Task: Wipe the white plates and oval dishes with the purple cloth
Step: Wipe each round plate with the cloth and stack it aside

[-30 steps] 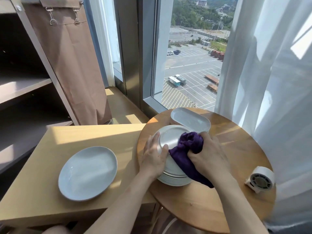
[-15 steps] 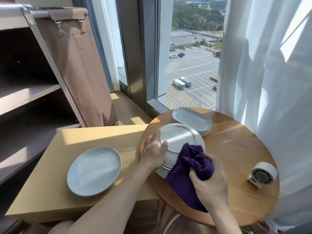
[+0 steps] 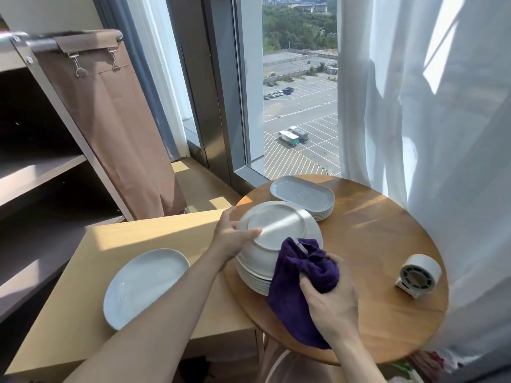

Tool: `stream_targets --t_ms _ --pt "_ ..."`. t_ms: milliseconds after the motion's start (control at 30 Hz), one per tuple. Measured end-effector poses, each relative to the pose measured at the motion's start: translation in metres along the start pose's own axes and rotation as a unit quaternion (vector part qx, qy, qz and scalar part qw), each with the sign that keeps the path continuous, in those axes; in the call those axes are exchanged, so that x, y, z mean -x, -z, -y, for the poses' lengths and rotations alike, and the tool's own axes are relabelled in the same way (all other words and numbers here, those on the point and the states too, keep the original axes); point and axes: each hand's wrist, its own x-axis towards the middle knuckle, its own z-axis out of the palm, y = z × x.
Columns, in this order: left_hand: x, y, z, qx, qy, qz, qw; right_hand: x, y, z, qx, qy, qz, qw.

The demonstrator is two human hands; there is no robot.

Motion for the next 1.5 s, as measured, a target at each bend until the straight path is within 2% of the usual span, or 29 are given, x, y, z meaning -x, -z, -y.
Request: stream_targets --t_ms 367,667,867,1067,1267,1400,1500 --pt "-0.004 0.010 -0.001 0.061 0.028 -0.029 0.997 -0.002 -0.003 -0.006 -0.024 0.010 0.003 1.000" --pt "0.007 0.025 -0.020 0.142 0.080 0.023 0.986 -0.002 -0.007 0.001 -0.037 0.049 0.003 0.998" --pt "0.018 0.034 -0.016 0.186 0.109 0.015 0.976 0.004 -0.014 0.006 -0.051 0.085 0.016 0.995" --pt "0.036 0.043 0.000 0.253 0.091 -0.029 0.963 0.018 -0.026 0.008 -0.067 0.125 0.057 0.988" --pt "0.060 0.069 0.016 0.304 0.100 -0.014 0.947 0.035 -0.043 0.012 -0.066 0.174 0.111 0.976" --pt "0.081 0.090 0.018 0.281 0.049 -0.041 0.958 0.041 -0.048 0.011 -0.056 0.207 0.120 0.969" --pt "0.097 0.110 0.014 0.219 -0.017 -0.075 0.973 0.048 -0.051 0.009 -0.059 0.218 0.118 0.967"
